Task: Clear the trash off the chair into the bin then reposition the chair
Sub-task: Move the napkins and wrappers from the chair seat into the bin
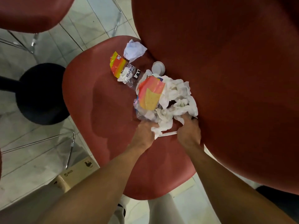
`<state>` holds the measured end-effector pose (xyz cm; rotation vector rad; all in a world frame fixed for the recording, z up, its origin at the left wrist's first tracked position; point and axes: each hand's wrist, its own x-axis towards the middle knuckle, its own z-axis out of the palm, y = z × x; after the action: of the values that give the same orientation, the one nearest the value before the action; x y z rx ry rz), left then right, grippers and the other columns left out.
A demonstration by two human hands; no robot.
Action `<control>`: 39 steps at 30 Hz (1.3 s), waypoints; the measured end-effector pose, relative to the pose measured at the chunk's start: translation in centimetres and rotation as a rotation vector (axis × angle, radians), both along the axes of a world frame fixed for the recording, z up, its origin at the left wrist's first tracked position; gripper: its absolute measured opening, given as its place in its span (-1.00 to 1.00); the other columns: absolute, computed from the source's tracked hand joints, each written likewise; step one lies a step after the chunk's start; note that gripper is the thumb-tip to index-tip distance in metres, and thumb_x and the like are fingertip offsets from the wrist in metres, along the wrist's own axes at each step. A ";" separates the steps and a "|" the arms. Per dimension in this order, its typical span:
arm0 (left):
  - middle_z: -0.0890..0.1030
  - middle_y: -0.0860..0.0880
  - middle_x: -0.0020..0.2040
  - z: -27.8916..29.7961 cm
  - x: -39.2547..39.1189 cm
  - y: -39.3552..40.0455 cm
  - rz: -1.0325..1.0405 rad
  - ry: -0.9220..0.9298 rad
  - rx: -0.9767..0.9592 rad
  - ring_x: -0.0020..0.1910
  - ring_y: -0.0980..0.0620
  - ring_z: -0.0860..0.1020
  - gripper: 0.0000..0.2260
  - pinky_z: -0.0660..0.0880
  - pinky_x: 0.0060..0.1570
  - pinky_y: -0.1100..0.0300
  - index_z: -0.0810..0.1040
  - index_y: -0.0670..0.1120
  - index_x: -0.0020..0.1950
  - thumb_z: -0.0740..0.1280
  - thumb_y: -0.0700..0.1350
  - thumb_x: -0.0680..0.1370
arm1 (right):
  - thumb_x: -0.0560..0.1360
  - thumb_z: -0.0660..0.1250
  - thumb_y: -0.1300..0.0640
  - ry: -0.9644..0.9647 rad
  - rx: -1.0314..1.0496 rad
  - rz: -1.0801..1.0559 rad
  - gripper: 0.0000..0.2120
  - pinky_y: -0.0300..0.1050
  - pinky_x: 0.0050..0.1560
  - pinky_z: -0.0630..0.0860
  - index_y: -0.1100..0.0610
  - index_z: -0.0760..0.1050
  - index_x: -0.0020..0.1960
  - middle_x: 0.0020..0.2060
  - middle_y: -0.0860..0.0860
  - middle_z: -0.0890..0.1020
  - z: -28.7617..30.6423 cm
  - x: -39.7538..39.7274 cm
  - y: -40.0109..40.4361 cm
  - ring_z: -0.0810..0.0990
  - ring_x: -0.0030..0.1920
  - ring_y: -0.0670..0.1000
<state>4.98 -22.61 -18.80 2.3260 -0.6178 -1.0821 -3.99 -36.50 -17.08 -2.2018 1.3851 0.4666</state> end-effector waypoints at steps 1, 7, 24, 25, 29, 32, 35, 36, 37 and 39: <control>0.58 -0.07 0.18 -0.1 0.1 0.0 0.028 0.008 -0.004 0.16 0.02 0.52 -0.66 0.35 0.14 0.42 0.64 -0.05 0.13 0.30 -0.35 0.45 | 0.45 0.18 0.39 -0.036 0.006 -0.016 -0.44 0.03 0.12 0.43 0.03 0.36 0.40 0.23 0.22 0.47 -0.1 -0.1 -0.1 0.49 0.19 0.26; 0.63 -0.03 0.08 2.2 0.2 1.3 0.145 -0.006 -0.033 0.07 0.05 0.57 -0.72 0.47 0.08 0.30 0.67 -0.03 0.03 0.32 -0.32 0.44 | 0.46 0.16 0.40 -0.083 0.038 -0.135 -0.57 -0.03 0.10 0.47 0.10 0.51 0.25 0.09 0.19 0.63 1.7 -0.8 0.1 0.58 0.11 0.23; 0.68 -0.02 0.02 14.5 -1.2 12.2 0.277 -0.114 -0.149 -0.03 0.02 0.62 -0.75 0.50 -0.01 0.29 0.68 -0.06 0.05 0.34 -0.31 0.45 | 0.43 0.22 0.33 -0.236 0.067 -0.074 -0.64 -0.12 -0.03 0.46 0.19 0.54 0.20 -0.04 0.16 0.67 14.2 -1.8 11.7 0.60 0.03 0.16; 0.68 -0.02 0.02 15.1 -1.4 13.6 0.295 -0.124 -0.158 -0.03 0.02 0.62 -0.75 0.48 -0.03 0.33 0.68 -0.07 0.05 0.35 -0.31 0.45 | 0.43 0.23 0.33 -0.255 0.057 -0.058 -0.67 -0.09 0.02 0.48 0.20 0.57 0.16 -0.02 0.16 0.67 14.9 -1.8 12.9 0.60 0.05 0.17; 0.68 0.02 0.01 16.9 -2.0 18.9 0.391 -0.129 -0.163 -0.04 0.07 0.60 -0.78 0.42 -0.08 0.38 0.68 -0.04 0.04 0.35 -0.26 0.47 | 0.44 0.22 0.32 -0.302 0.057 0.011 -0.71 -0.11 0.01 0.49 0.21 0.60 0.09 -0.04 0.16 0.68 17.0 -1.9 17.4 0.62 0.00 0.17; 0.68 0.06 -0.03 17.7 -2.4 23.0 0.468 -0.127 -0.161 -0.06 0.08 0.61 -0.78 0.46 -0.10 0.31 0.68 0.01 0.01 0.34 -0.23 0.46 | 0.45 0.20 0.32 -0.303 0.080 0.073 -0.71 -0.18 -0.08 0.43 0.20 0.60 0.08 -0.04 0.14 0.67 18.2 -1.7 20.9 0.60 -0.02 0.14; 0.68 0.04 -0.05 18.0 -2.9 27.2 0.563 -0.119 -0.140 -0.11 0.06 0.61 -0.78 0.45 -0.19 0.33 0.68 0.00 0.01 0.34 -0.25 0.47 | 0.43 0.21 0.33 -0.314 0.076 0.154 -0.72 -0.19 -0.12 0.43 0.21 0.61 0.05 -0.06 0.14 0.67 18.9 -1.2 24.8 0.59 -0.10 0.10; 0.68 0.03 -0.05 18.0 -3.1 28.6 0.590 -0.118 -0.131 -0.13 0.07 0.61 -0.77 0.43 -0.23 0.36 0.68 -0.02 0.02 0.33 -0.26 0.47 | 0.43 0.21 0.34 -0.320 0.077 0.176 -0.72 -0.19 -0.13 0.43 0.21 0.62 0.04 -0.07 0.13 0.67 19.1 -1.0 26.2 0.58 -0.12 0.09; 0.68 0.03 -0.04 18.0 -3.3 30.0 0.614 -0.124 -0.122 -0.14 0.08 0.60 -0.77 0.41 -0.26 0.39 0.68 -0.03 0.03 0.33 -0.26 0.47 | 0.43 0.21 0.35 -0.328 0.076 0.205 -0.72 -0.17 -0.12 0.46 0.22 0.62 0.03 -0.07 0.13 0.68 19.3 -0.9 27.6 0.59 -0.12 0.09; 0.68 0.03 -0.04 18.0 -3.9 33.0 0.675 -0.139 -0.109 -0.14 0.08 0.59 -0.78 0.39 -0.25 0.35 0.68 -0.04 0.03 0.34 -0.25 0.47 | 0.44 0.20 0.33 -0.343 0.077 0.276 -0.71 -0.11 -0.04 0.52 0.21 0.62 0.07 -0.04 0.12 0.68 19.3 -0.5 30.6 0.61 -0.07 0.11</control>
<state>1.13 10.42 -0.85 2.2599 0.0784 -0.5596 -4.47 -5.93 2.27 -2.2876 0.8773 0.2158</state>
